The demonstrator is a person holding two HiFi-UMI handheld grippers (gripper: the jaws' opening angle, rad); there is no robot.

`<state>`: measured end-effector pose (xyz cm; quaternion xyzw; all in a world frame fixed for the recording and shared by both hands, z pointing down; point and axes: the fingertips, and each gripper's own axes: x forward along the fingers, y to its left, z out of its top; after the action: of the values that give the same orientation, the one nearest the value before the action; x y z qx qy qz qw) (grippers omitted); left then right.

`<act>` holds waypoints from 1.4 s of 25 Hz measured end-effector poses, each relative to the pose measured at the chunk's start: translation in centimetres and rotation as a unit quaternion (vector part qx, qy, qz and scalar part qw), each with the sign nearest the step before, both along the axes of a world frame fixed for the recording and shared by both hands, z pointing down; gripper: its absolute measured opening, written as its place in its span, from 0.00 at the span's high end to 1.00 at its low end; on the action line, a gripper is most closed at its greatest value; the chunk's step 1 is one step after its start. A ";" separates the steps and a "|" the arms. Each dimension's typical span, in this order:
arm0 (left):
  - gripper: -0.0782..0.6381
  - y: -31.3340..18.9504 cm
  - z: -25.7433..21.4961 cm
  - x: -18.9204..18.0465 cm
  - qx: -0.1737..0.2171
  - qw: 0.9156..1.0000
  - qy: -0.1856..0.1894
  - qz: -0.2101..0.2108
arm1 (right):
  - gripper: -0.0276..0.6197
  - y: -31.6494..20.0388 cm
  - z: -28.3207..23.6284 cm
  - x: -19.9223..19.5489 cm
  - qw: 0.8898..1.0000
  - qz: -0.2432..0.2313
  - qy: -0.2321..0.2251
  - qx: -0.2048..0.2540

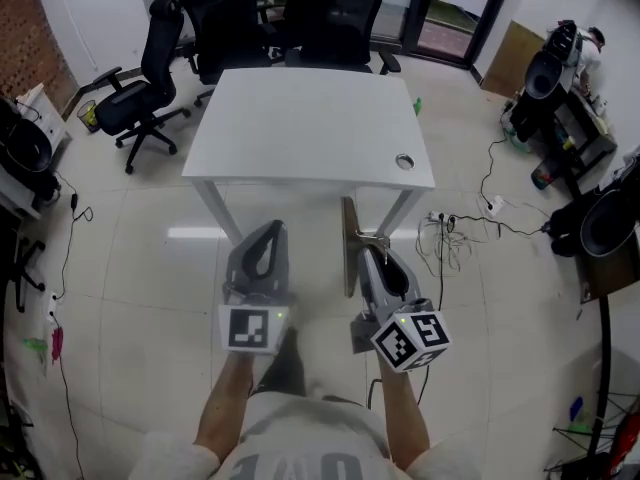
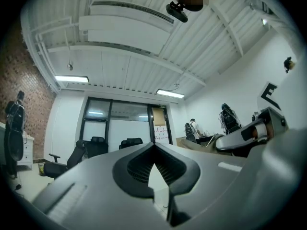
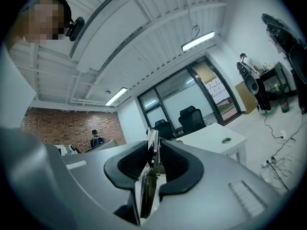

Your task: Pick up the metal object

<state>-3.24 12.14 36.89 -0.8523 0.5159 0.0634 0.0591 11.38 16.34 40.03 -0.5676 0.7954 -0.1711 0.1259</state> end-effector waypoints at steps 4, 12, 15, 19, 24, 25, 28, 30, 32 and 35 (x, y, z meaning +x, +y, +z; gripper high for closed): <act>0.89 6.4 -0.7 -0.6 -0.007 1.000 0.002 -0.009 | 0.81 6.4 -0.6 -1.2 1.000 -0.014 -0.006 -0.008; 0.89 13.5 -3.0 -1.2 0.012 1.000 -0.019 0.002 | 0.81 13.0 -4.0 -2.3 1.000 -0.010 -0.012 0.012; 0.89 15.6 -4.2 -1.4 0.023 1.000 -0.016 0.004 | 0.81 14.4 -4.4 -2.3 1.000 0.003 -0.017 0.015; 0.89 17.4 -4.6 -2.2 0.022 1.000 -0.017 0.010 | 0.81 15.9 -4.0 -3.0 1.000 0.010 -0.006 0.009; 0.89 19.0 -4.1 -2.8 0.017 1.000 -0.018 0.014 | 0.81 17.2 -3.9 -4.1 1.000 0.014 0.009 0.005; 0.89 19.2 -4.1 -2.8 0.016 1.000 -0.017 0.014 | 0.81 17.4 -4.0 -4.2 1.000 0.013 0.011 0.007; 0.89 20.0 -4.0 -2.5 0.014 1.000 -0.014 0.017 | 0.81 18.0 -4.2 -4.1 1.000 0.012 0.015 0.008; 0.89 20.3 -4.0 -2.1 0.014 1.000 -0.012 0.019 | 0.81 18.2 -4.3 -3.6 1.000 0.015 0.017 0.008; 0.89 20.5 -4.0 -2.0 0.011 1.000 -0.008 0.018 | 0.81 18.4 -4.2 -3.3 1.000 0.017 0.015 0.009; 0.89 20.9 -3.8 -2.4 0.005 1.000 -0.009 0.013 | 0.81 18.8 -4.2 -3.4 1.000 0.016 0.010 0.008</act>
<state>-5.60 33.05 33.11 -0.8592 0.5039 0.0590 0.0669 7.99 35.13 35.80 -0.5807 0.7891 -0.1565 0.1251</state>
